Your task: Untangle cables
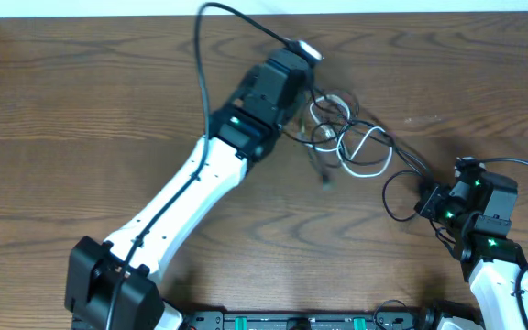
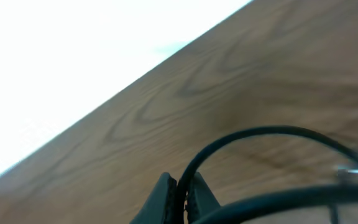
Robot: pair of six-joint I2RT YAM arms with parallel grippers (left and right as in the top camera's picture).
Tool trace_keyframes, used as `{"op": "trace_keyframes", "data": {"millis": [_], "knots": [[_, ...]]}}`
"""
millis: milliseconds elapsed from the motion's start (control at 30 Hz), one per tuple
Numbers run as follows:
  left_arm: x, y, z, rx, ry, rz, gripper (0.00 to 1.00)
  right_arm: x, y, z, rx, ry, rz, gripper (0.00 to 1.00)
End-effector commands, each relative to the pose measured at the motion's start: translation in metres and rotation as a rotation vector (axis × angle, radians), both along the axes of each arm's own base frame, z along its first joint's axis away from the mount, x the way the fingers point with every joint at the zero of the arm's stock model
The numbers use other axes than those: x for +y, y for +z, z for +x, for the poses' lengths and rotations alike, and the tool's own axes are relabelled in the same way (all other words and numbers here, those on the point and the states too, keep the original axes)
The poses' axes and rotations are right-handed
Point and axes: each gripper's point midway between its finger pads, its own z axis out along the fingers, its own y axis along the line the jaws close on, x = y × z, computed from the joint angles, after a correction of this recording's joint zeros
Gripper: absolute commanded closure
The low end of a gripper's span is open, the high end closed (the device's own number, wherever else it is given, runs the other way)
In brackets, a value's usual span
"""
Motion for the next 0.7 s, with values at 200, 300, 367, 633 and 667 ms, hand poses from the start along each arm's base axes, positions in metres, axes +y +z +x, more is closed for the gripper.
{"op": "trace_keyframes", "data": {"millis": [200,300,367,633,667], "knots": [[0.082,0.026,0.013,-0.068,0.326,-0.082,0.92,-0.026,-0.007,-0.006,0.049,-0.156,-0.061,0.99],[0.108,0.030,0.015,-0.101,0.422,-0.046,0.93,-0.033,-0.011,-0.011,0.076,-0.193,-0.088,0.99],[0.124,0.033,0.015,-0.120,0.479,-0.018,0.93,-0.035,-0.013,-0.014,0.091,-0.210,-0.092,0.99],[0.149,0.029,0.013,-0.115,0.588,-0.060,0.93,-0.042,-0.016,-0.019,0.118,-0.298,-0.075,0.99],[0.147,0.028,0.013,-0.109,0.581,-0.068,0.93,-0.042,-0.016,-0.019,0.119,-0.302,-0.071,0.99]]}}
